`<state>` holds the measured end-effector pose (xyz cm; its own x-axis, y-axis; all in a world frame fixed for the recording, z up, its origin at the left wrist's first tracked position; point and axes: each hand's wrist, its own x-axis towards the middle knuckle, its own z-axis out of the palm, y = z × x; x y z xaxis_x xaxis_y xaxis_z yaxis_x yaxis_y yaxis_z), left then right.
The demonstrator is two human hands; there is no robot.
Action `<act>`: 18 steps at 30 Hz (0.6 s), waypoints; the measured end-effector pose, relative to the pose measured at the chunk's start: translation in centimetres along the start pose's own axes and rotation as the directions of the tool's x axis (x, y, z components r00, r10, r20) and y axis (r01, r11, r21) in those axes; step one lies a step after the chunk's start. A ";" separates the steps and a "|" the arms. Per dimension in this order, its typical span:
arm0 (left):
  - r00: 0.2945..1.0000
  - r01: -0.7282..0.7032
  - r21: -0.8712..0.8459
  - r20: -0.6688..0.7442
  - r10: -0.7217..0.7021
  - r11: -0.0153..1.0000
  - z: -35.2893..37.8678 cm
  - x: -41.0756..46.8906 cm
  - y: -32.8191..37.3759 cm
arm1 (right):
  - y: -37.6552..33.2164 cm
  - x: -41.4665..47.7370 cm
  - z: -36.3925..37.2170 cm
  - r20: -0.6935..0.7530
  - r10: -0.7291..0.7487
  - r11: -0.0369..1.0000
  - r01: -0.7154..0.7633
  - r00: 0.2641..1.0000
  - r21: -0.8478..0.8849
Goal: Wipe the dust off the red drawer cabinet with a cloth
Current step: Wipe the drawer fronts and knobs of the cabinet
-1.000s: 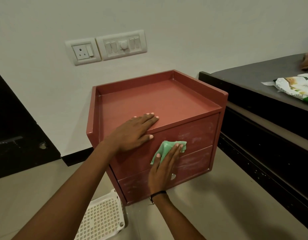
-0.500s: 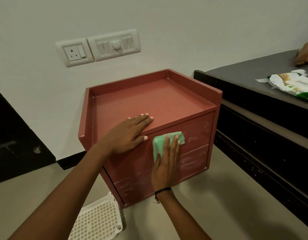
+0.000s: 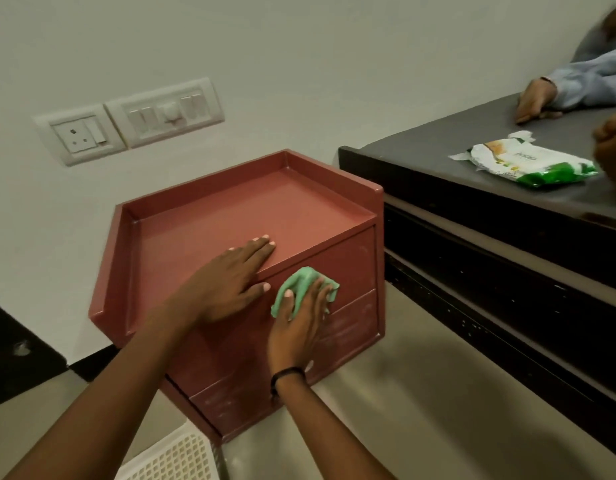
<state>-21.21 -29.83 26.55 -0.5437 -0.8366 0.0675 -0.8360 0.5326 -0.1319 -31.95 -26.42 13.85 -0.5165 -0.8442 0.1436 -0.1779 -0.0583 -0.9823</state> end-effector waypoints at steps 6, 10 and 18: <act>0.997 -0.074 -0.082 -0.005 0.074 0.994 -0.1 3.3 2.3 | -0.2 3.7 -1.4 -0.003 0.032 0.997 -0.032 0.999 0.070; 0.995 -0.085 -0.105 -0.060 0.079 0.991 0.4 2.9 2.0 | -0.6 7.5 -2.9 -0.070 0.116 0.981 -0.103 0.991 0.166; 0.996 -0.066 -0.111 -0.069 0.059 0.992 0.3 2.9 2.4 | -1.3 7.6 -3.2 -0.091 0.198 0.961 -0.175 0.976 0.213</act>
<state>-24.79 -31.05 26.09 -0.5956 -0.7931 0.1276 -0.8013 0.5977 -0.0259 -38.30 -31.09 16.63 -0.6158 -0.7867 -0.0437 0.0982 -0.0217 -0.9949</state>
